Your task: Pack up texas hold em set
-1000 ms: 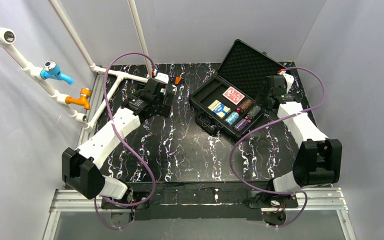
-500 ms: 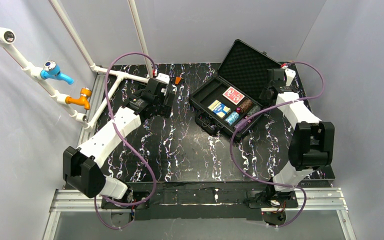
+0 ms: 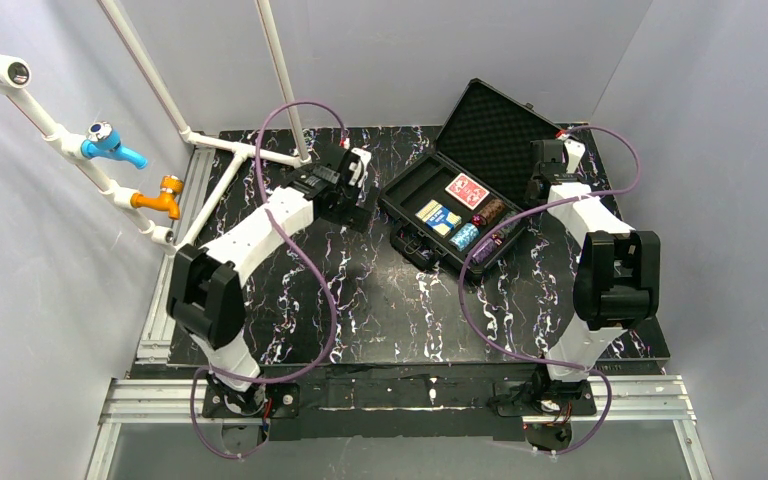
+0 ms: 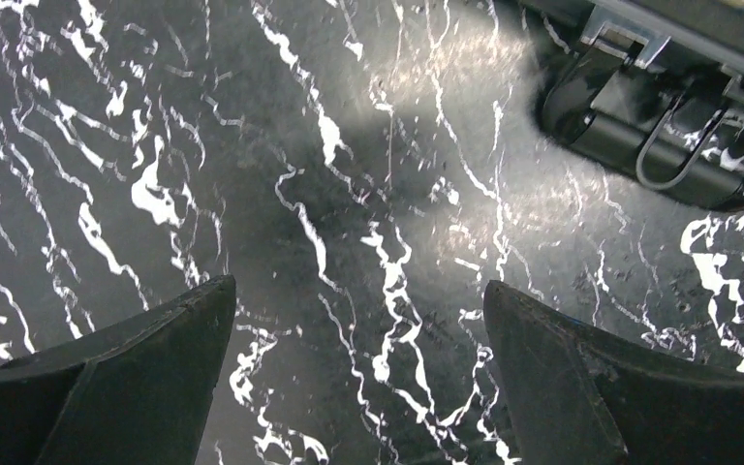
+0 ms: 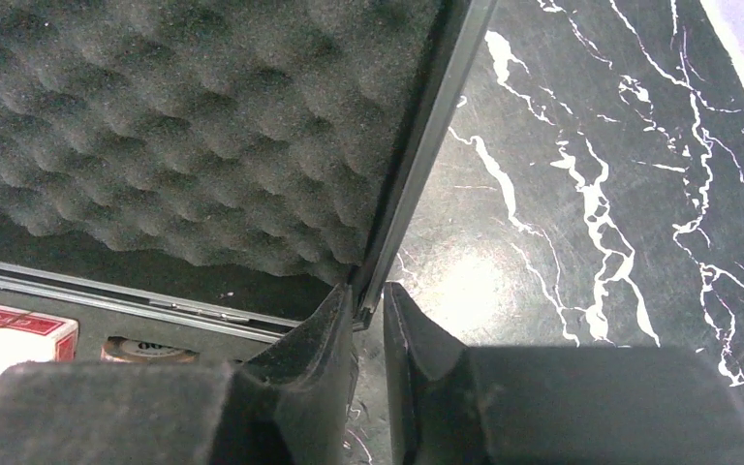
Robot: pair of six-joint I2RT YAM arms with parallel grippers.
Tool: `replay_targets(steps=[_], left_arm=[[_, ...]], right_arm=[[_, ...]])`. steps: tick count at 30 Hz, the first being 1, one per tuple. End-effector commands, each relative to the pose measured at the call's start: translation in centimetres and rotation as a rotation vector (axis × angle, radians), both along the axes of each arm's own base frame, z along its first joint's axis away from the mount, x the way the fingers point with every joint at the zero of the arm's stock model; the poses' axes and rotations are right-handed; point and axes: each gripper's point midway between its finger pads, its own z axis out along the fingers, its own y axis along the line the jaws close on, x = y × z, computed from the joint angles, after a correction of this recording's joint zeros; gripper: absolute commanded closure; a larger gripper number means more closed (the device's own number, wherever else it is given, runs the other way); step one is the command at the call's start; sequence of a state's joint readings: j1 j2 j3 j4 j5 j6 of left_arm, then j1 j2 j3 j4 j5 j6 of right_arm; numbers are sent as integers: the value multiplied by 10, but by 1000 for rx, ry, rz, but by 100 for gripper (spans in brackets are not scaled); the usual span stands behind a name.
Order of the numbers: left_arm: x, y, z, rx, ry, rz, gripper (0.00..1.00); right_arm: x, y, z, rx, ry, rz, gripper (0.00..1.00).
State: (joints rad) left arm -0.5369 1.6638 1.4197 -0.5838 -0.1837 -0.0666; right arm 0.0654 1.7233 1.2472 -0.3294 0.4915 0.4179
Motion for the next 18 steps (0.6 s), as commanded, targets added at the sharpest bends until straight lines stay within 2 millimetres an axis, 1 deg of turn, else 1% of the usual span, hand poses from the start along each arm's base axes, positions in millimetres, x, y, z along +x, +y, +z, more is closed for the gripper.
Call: replay_targets(steps=[1,3,4,5,6,8,9,10,13,18], left_arm=[[14,-23,10,-48,11,-55,1],[27,-35,3,-57,28,-71,1],[33,-42,-1,-66,42,-77,2],[39,-50,-4,-79,53,-88,5],[45,-57,-14,-84,77,-98,7],[60,-72,-14,-112,73,-114,8],[64,-75,-21,-111,82,-116,8],[73,-81,-18,-117,69,-119,9],[89,-89,-27,-104,79,-128,10],[106,-97,-40,-82,92,-132,12]], right_arm=[[11,-3,5,-10,-45,0,78],[11,-1,3,-4,-41,7,81],[10,-1,2,-3,-41,9,82],[10,0,2,-1,-39,12,83],[9,0,1,0,-37,16,85],[7,0,0,-1,-35,18,87],[6,0,0,1,-36,21,88],[6,1,0,5,-39,23,88],[6,4,-1,17,-40,33,88],[3,6,-1,25,-42,41,89]])
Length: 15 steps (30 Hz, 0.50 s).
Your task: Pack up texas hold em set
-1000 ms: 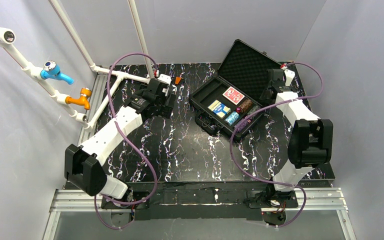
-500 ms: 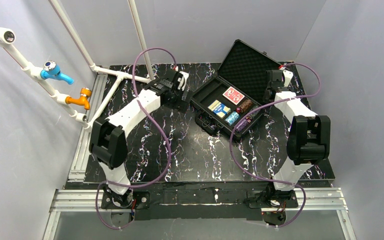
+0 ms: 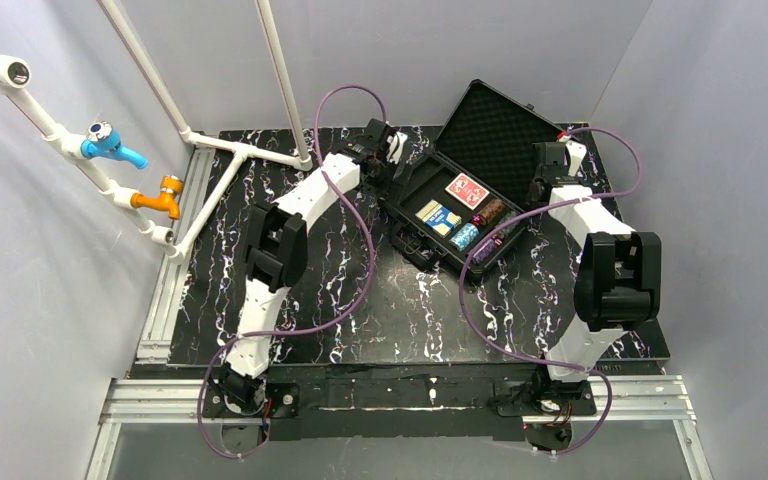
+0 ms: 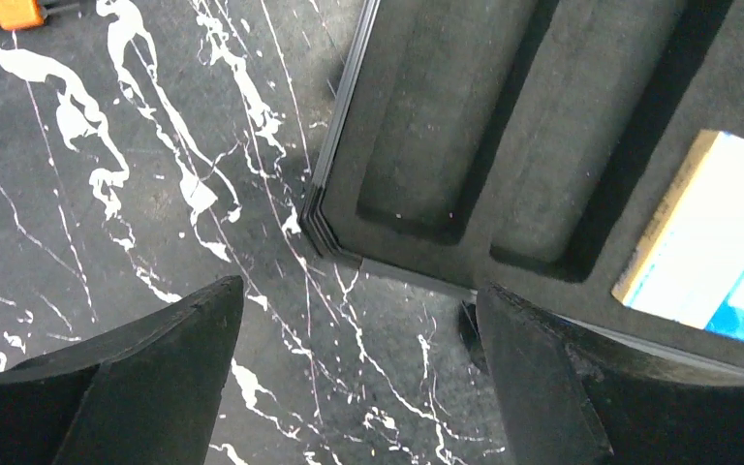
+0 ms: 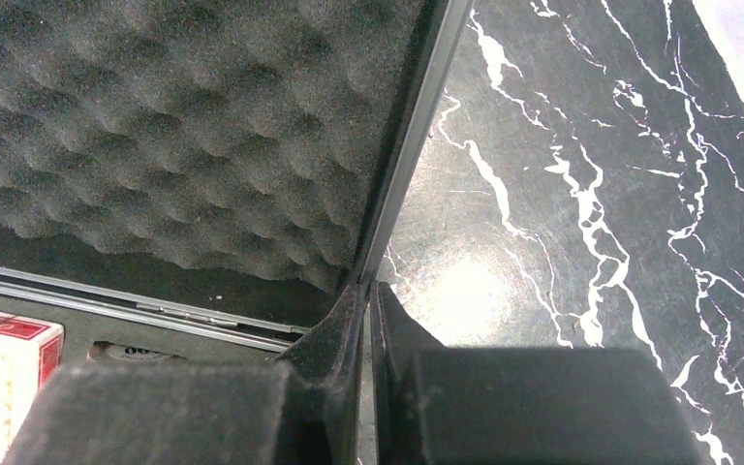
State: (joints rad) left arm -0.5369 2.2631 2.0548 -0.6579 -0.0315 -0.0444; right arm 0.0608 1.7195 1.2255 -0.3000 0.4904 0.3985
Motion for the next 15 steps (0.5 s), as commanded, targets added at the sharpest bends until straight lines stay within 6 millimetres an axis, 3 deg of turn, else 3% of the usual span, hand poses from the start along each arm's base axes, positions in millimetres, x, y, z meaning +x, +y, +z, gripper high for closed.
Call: replay_targets(steps=[1,9,15], left_arm=[[4,-5,13,-2,-3,-29,12],[23,-2,11,19,-49,23,23],[37,-7,22,-50,-84,73,13]], right_arm=[[3,9,2,41,-41,34,89],[2,15,2,66,-47,56,90],[3,17,1,75,-47,62,90]])
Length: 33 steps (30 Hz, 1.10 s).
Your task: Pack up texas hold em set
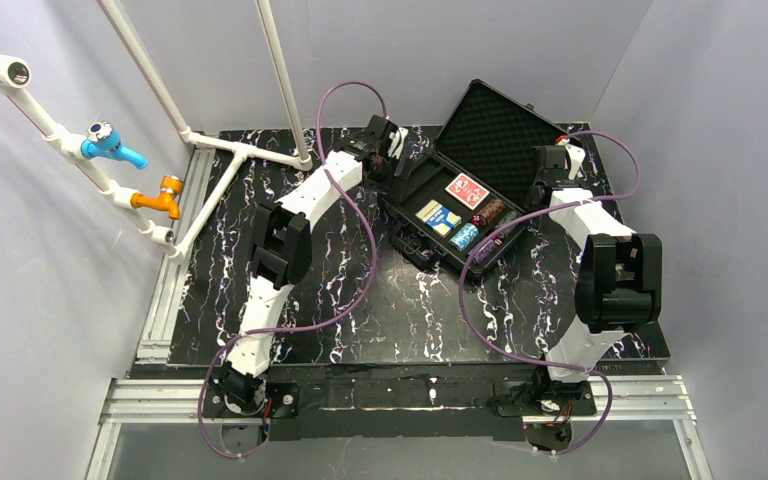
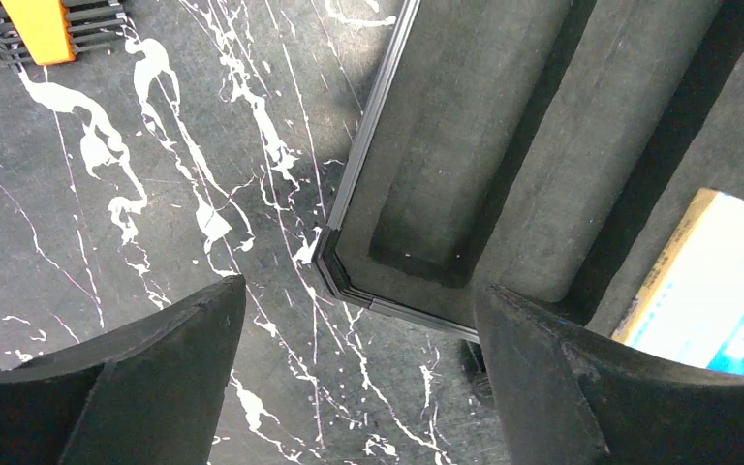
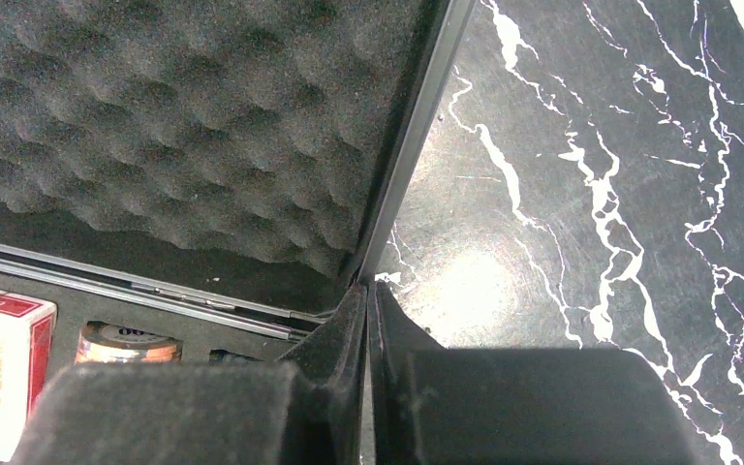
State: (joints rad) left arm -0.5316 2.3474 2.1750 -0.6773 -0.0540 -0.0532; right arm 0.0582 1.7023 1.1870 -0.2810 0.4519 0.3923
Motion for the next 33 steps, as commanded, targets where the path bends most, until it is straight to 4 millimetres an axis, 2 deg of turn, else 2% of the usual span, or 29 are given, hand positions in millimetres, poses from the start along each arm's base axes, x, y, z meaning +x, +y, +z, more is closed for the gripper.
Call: replay_targets(steps=[1,6,10,12,14,16,19,20,22,33], left_arm=[[18,-3,24,-55,-61,55,12],[27,-5,5,-53,-23,97,13],[31,2,-8,-70,14,153,18],[29,9,-17,-92,58,195,25],[14,6,-25,-125,136,181,37],[-3,8,-27,-137,182,186,60],[-26,12,-34,-150,241,200,97],[-38,16,-38,-151,268,217,100],[-58,23,-42,-145,295,229,100],[-113,46,-41,-109,304,266,100]], right_arm=[[9,11,8,49,-53,33,91],[9,11,8,46,-53,33,91],[9,11,10,46,-57,35,91],[9,12,11,48,-60,37,91],[10,11,13,46,-63,38,92],[11,12,13,46,-64,48,95],[20,37,11,129,-82,178,96],[21,45,9,159,-78,213,96],[18,49,8,178,-72,227,96],[-8,64,-1,244,-40,278,95]])
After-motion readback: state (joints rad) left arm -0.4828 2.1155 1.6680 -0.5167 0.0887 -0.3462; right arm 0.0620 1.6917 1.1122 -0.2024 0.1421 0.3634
